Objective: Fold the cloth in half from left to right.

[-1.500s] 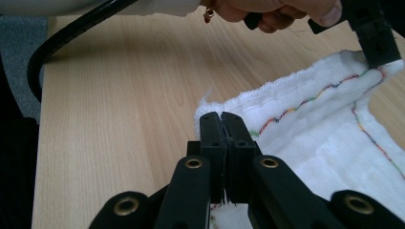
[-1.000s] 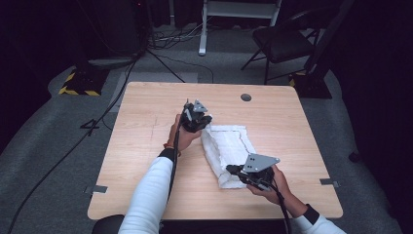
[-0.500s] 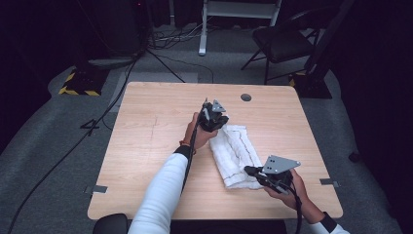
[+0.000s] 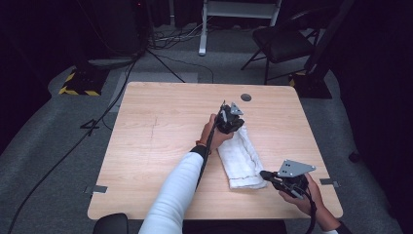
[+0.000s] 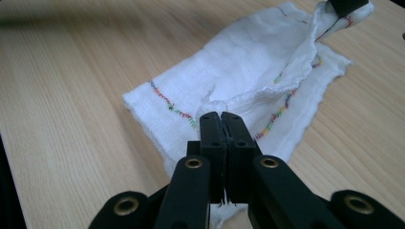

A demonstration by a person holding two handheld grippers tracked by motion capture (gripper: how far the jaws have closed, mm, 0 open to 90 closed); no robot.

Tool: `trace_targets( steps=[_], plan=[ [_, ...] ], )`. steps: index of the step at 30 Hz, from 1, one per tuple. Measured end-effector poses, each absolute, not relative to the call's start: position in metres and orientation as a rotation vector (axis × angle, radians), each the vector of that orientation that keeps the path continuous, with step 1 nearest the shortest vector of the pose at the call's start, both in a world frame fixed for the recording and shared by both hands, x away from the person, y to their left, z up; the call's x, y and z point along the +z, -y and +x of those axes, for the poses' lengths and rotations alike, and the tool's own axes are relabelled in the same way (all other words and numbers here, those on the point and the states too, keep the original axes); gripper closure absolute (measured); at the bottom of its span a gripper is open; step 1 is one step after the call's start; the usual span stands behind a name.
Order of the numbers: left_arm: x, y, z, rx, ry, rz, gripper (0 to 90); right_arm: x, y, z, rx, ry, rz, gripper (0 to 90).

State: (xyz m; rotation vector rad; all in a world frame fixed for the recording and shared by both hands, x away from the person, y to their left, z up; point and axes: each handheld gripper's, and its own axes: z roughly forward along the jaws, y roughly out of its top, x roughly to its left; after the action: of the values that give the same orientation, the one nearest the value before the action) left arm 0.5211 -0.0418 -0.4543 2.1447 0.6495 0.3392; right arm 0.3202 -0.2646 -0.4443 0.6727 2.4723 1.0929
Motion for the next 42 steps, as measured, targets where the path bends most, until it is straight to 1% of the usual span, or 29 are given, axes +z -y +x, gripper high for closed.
trace_targets(
  steps=[3,4,5,7,8,10,12,13,16,19,23,29,30,36,42],
  plan=[
    [-0.456,0.048,0.521,0.339,-0.657,2.132,83.0,-0.448,0.269,0.32,1.081,-2.475,0.699,87.6],
    [-0.456,0.05,0.519,0.338,-0.66,2.131,79.4,-0.449,0.271,0.32,1.069,-2.479,0.701,86.9],
    [-0.455,0.051,0.518,0.343,-0.666,2.133,73.5,-0.451,0.272,0.32,1.062,-2.485,0.709,85.1],
    [-0.453,0.049,0.513,0.334,-0.661,2.13,68.1,-0.454,0.275,0.32,1.042,-2.479,0.734,78.1],
    [-0.451,0.047,0.51,0.344,-0.659,2.129,62.7,-0.455,0.277,0.321,1.035,-2.473,0.749,76.7],
    [-0.447,0.042,0.503,0.341,-0.661,2.136,49.9,-0.456,0.28,0.321,1.037,-2.463,0.769,69.2],
    [-0.443,0.036,0.494,0.329,-0.67,2.146,38.1,-0.456,0.282,0.324,1.035,-2.451,0.79,64.2],
    [-0.441,0.032,0.488,0.323,-0.657,2.161,34.1,-0.456,0.282,0.325,1.039,-2.441,0.805,61.7],
    [-0.44,0.02,0.464,0.291,-0.599,2.183,28.3,-0.455,0.282,0.33,1.032,-2.43,0.815,57.5],
    [-0.446,0.012,0.442,0.282,-0.537,2.229,27.3,-0.454,0.283,0.336,1.03,-2.416,0.825,53.8],
    [-0.462,0.007,0.41,0.232,-0.49,2.283,26.7,-0.456,0.279,0.353,1.001,-2.432,0.817,50.6],
    [-0.478,0.01,0.389,0.19,-0.444,2.309,28.0,-0.467,0.269,0.37,0.949,-2.491,0.779,47.8],
    [-0.485,0.012,0.382,0.198,-0.427,2.348,28.0,-0.472,0.266,0.375,0.922,-2.514,0.767,46.7],
    [-0.492,0.009,0.372,0.222,-0.429,2.372,28.5,-0.481,0.263,0.379,0.888,-2.566,0.758,46.2],
    [-0.493,0.0,0.363,0.223,-0.429,2.374,28.8,-0.485,0.261,0.371,0.943,-2.623,0.777,46.6]
  ],
)
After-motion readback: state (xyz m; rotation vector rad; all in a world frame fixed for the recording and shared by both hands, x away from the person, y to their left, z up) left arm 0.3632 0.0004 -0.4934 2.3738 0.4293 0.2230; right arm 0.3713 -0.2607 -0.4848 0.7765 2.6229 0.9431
